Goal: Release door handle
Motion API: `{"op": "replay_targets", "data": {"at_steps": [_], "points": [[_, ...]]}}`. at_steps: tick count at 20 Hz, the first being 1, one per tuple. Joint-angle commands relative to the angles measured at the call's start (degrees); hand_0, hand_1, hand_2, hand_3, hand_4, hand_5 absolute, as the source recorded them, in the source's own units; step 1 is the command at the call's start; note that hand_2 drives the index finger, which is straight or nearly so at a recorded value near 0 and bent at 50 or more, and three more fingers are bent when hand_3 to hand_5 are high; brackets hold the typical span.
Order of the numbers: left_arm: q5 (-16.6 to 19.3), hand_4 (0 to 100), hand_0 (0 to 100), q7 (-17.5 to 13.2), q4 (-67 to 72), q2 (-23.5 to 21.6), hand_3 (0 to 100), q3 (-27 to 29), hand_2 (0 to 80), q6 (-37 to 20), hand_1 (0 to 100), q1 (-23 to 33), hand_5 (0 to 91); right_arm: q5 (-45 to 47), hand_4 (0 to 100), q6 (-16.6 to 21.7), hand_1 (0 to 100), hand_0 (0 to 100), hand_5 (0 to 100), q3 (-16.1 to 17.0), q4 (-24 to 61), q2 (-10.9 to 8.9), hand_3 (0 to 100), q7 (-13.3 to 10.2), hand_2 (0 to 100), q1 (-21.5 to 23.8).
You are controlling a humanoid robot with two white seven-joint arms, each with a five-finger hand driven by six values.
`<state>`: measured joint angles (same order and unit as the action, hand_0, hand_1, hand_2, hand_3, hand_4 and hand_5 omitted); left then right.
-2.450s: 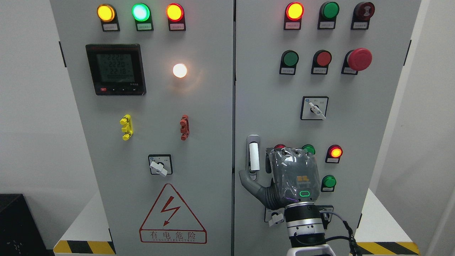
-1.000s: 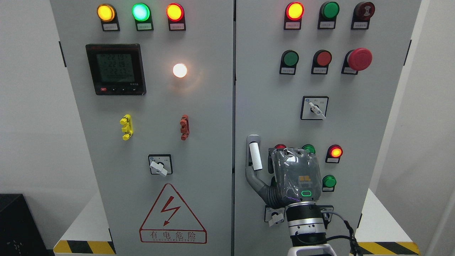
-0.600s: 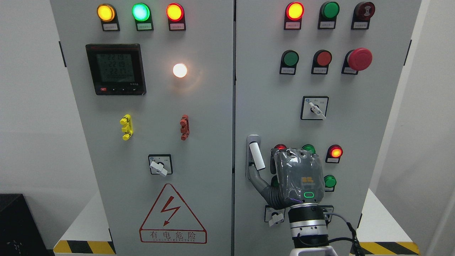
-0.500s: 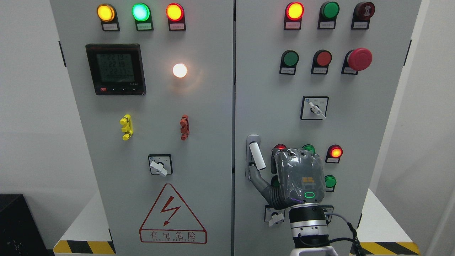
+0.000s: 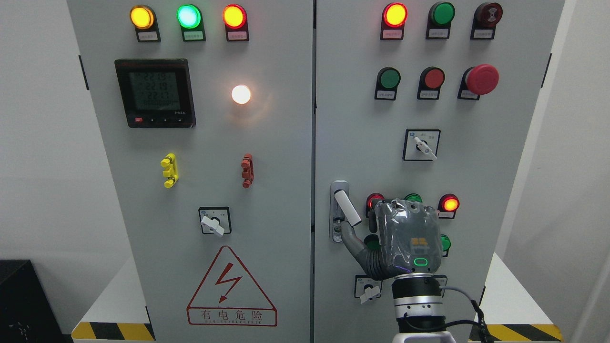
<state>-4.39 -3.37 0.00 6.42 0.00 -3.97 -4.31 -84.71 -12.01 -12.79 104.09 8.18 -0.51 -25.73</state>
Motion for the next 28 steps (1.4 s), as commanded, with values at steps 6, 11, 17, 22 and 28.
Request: {"op": "replay_targets", "data": {"at_steps": [6,11,17,22,28], "points": [[0.0,1,0,0.0,-1.1,0.0,9,-1.2,2.3,0.0,0,0.0,0.0,-0.3,100,-0.1,51,35,93,0.7,0.9,-0.01,100,-0.1,83,0.2],[0.0,1,0,0.0,-1.1,0.0,9,-1.2,2.4,0.0,0,0.0,0.0,-0.5,100,-0.1,51,36,93,1.2,1.0,-0.01,100,-0.5,83,0.1],[0.0,1,0,0.0,-1.1,0.0,9,-1.2,2.2,0.0,0,0.0,0.0,-0.5,100,-0.1,51,36,93,1.5,1.5,-0.01,100,-0.5,82,-0.1],[0.0,1,0,0.0,-1.1,0.0,9,-1.2,2.2,0.0,0,0.0,0.0,-0.5,100,0.0,51,36,93,1.5,1.5,-0.09,100,-0.5,82,-0.5],[0.0,1,0,0.0,-1.1,0.0,9,-1.2,2.2,0.0,0,0.0,0.0,-0.5,100,0.0,51,37,92,1.9,2.1,-0.18,100,-0.5,82,-0.5]]}}
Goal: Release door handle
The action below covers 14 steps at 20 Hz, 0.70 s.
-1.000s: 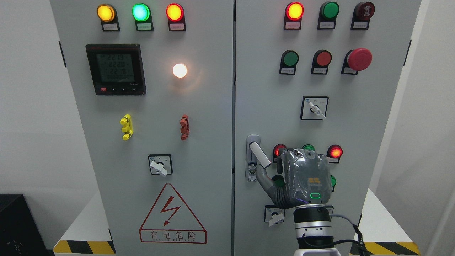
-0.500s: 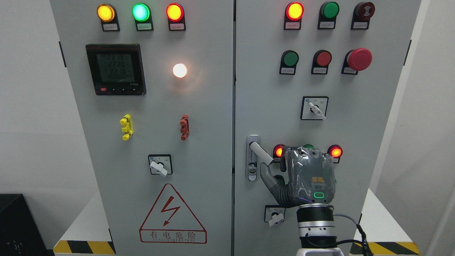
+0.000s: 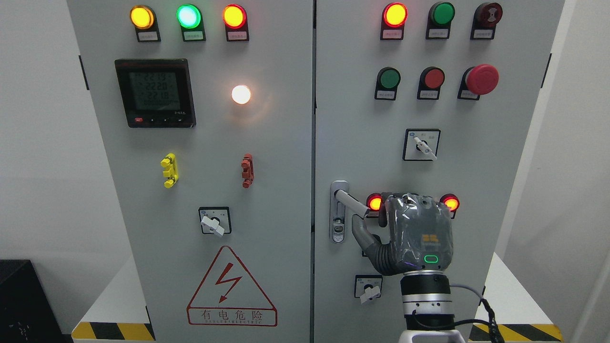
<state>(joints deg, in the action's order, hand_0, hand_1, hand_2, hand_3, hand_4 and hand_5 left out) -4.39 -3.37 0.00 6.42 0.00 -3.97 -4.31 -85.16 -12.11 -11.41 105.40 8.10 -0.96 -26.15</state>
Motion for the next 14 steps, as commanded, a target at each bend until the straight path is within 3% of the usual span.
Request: {"op": "replay_targets", "data": {"at_steps": [1,14], "points": [[0.0,1,0,0.0,-1.1,0.0,9,-1.2,2.2,0.0,0,0.0,0.0,0.0,99,0.1,51,37,92,0.5,0.8,-0.1,100,0.0,82,-0.1],[0.0,1,0,0.0,-1.1,0.0,9,-1.2,2.3,0.0,0,0.0,0.0,0.0,99,0.2,50,37,92,0.5,0.9,0.07,100,-0.2,81,-0.6]]}}
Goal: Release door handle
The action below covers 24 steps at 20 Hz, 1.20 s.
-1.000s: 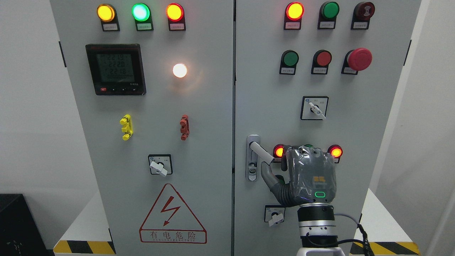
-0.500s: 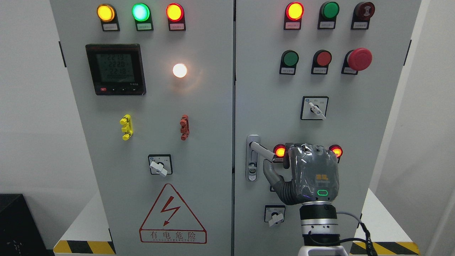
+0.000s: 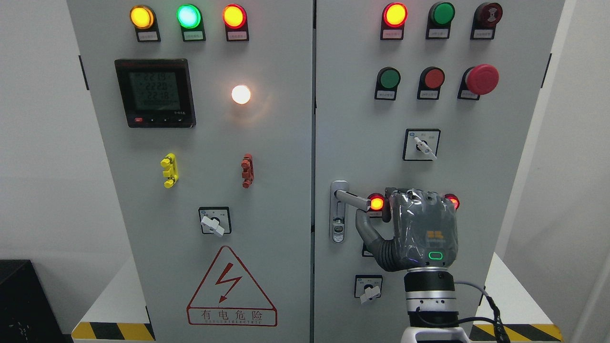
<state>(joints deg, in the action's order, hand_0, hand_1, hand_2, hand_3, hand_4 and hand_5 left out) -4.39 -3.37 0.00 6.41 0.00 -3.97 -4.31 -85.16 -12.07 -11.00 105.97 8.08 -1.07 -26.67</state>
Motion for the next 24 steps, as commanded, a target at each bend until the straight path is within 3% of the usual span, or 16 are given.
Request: {"op": "replay_targets", "data": {"at_steps": [1,5,8,9,10,13,15,17,21,22,24], "points": [[0.0,1,0,0.0,-1.1,0.0,9,-1.2,2.3,0.0,0,0.0,0.0,0.0,99,0.1,50,38,92,0.1,0.4,0.0,100,-0.1,81,0.0],[0.0,1,0,0.0,-1.1,0.0,9,-1.2,2.2,0.0,0,0.0,0.0,0.3,99,0.3,50,38,93,0.0,0.7,-0.17,100,0.0,80,1.6],[0.0,1,0,0.0,-1.1,0.0,9,-1.2,2.2,0.0,0,0.0,0.0,0.5,99,0.7,48,39,92,-0.1,2.6,-0.35,100,0.1,78,5.6],[0.0,1,0,0.0,-1.1,0.0,9,-1.2,2.2,0.0,0,0.0,0.0,0.6,98,0.8,47,40,91,-0.2,3.2,-0.35,100,0.1,76,6.9],[0.0,1,0,0.0,-1.1,0.0,9,-1.2,2.2,0.0,0,0.0,0.0,0.6,91,1.3,46,40,90,-0.2,4.1,-0.44,100,0.0,72,8.4],[0.0,1,0,0.0,-1.1,0.0,9,-1.2,2.2,0.0,0,0.0,0.0,0.6,89,2.8,45,41,87,0.0,7.0,-0.52,100,-0.3,64,12.6],[0.0,1,0,0.0,-1.1,0.0,9,-1.2,2.1,0.0,0,0.0,0.0,0.7,84,3.1,44,42,85,0.2,9.1,-0.61,99,-0.8,53,15.1],[0.0,1,0,0.0,-1.1,0.0,9,-1.2,2.1,0.0,0,0.0,0.0,0.9,80,5.5,42,42,78,0.9,11.3,-0.79,87,-1.5,44,17.3],[0.0,1,0,0.0,-1.1,0.0,9,-1.2,2.1,0.0,0,0.0,0.0,1.1,62,13.5,38,40,64,6.9,13.7,-0.35,62,-3.4,29,21.6],[0.0,1,0,0.0,-1.1,0.0,9,-1.2,2.1,0.0,0,0.0,0.0,1.1,56,14.3,37,40,55,8.2,13.7,-0.35,55,-4.5,26,21.7],[0.0,1,0,0.0,-1.1,0.0,9,-1.2,2.1,0.0,0,0.0,0.0,2.2,32,14.4,37,39,26,9.8,13.7,-0.44,33,-5.0,17,21.5]]}}
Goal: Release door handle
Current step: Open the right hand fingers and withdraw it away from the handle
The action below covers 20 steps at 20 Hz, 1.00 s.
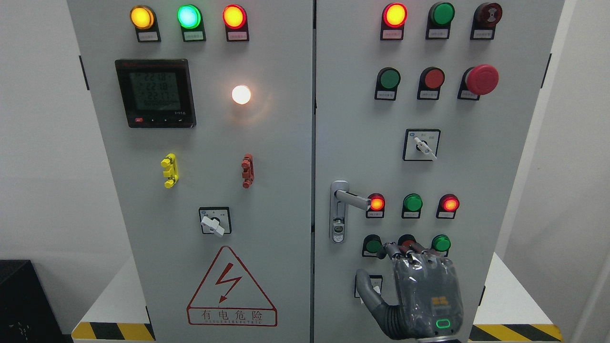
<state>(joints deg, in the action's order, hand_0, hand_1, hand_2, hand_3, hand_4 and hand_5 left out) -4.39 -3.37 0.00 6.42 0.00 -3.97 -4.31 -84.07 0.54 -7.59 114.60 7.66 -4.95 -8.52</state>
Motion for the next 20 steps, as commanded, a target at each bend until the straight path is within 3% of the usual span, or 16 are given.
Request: {"op": "replay_targets", "data": {"at_steps": [1,3,5,13,20], "points": [[0.0,1,0,0.0,-1.1,0.0,9,-1.2,2.1,0.0,0,0.0,0.0,2.1,26,1.8,37,39,21,6.8,5.1,-0.02,27,-1.2,14,3.2],[0.0,1,0,0.0,-1.1,0.0,9,-1.2,2.1,0.0,0,0.0,0.0,4.4,8,1.8,34,40,0,8.2,5.1,-0.02,11,-1.2,7,2.8],[0.0,1,0,0.0,-1.1,0.0,9,-1.2,2.1,0.0,0,0.0,0.0,6.1,0,1.9,32,40,0,9.0,5.1,-0.19,1,-1.4,0,1.9],[0.0,1,0,0.0,-1.1,0.0,9,-1.2,2.2,0.0,0,0.0,0.0,6.6,0,1.9,28,39,0,9.8,5.1,-0.1,0,-1.9,0,-2.1],[0.0,1,0,0.0,-1.1,0.0,9,-1.2,2.4,0.0,0,0.0,0.0,6.6,0,1.8,28,38,0,9.3,5.1,0.16,0,-3.0,0,-1.8]]}}
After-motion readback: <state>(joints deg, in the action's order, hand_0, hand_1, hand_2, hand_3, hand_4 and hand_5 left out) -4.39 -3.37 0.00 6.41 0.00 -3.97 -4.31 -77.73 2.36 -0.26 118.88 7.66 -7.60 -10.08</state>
